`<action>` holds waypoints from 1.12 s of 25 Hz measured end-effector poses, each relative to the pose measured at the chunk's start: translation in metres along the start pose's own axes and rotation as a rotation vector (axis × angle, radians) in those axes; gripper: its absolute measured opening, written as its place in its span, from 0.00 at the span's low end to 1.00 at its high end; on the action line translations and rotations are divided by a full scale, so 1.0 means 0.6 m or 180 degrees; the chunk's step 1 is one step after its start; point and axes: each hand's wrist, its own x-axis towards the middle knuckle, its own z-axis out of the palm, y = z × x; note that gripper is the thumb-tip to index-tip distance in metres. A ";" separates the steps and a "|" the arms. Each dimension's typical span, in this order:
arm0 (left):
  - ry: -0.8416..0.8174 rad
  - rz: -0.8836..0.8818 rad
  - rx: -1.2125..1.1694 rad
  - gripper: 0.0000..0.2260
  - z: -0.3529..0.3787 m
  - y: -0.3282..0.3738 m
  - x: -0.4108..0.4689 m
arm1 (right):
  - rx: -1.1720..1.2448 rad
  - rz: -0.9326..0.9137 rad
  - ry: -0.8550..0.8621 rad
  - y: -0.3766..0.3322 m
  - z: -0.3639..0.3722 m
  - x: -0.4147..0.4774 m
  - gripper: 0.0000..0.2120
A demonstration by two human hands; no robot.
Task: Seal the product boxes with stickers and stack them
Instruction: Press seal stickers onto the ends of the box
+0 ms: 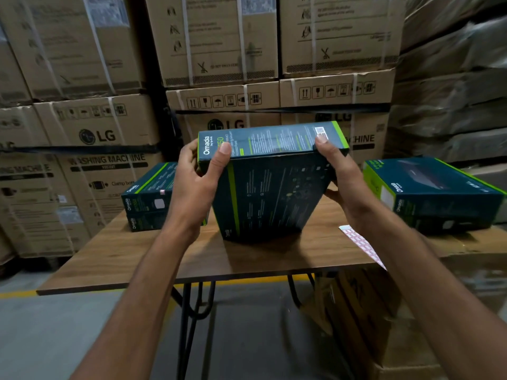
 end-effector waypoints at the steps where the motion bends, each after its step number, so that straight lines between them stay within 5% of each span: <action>1: -0.0003 0.0067 0.0097 0.34 -0.002 -0.014 -0.006 | -0.0038 -0.0041 -0.0002 0.010 -0.002 -0.004 0.28; 5: -0.0041 0.0358 0.0397 0.38 -0.011 -0.057 -0.035 | -0.0096 -0.0125 -0.0204 0.038 -0.010 -0.023 0.17; 9: -0.0113 0.0671 0.0541 0.46 -0.021 -0.111 -0.070 | -0.0572 -0.0333 -0.0423 0.073 -0.030 -0.044 0.37; 15: 0.0067 0.1135 0.1020 0.45 -0.022 -0.162 -0.100 | -0.1435 -0.0655 -0.0477 0.098 -0.036 -0.070 0.50; 20: 0.0168 0.2173 0.1843 0.37 -0.029 -0.143 -0.080 | -0.1894 -0.1307 -0.0290 0.104 -0.026 -0.058 0.48; 24: 0.0017 0.2307 0.1969 0.27 -0.034 -0.130 -0.058 | -0.2378 -0.1821 0.0035 0.101 -0.016 -0.043 0.41; 28: -0.0170 0.2297 0.1970 0.26 -0.047 -0.114 -0.043 | -0.3417 -0.1944 0.0049 0.066 -0.016 -0.040 0.45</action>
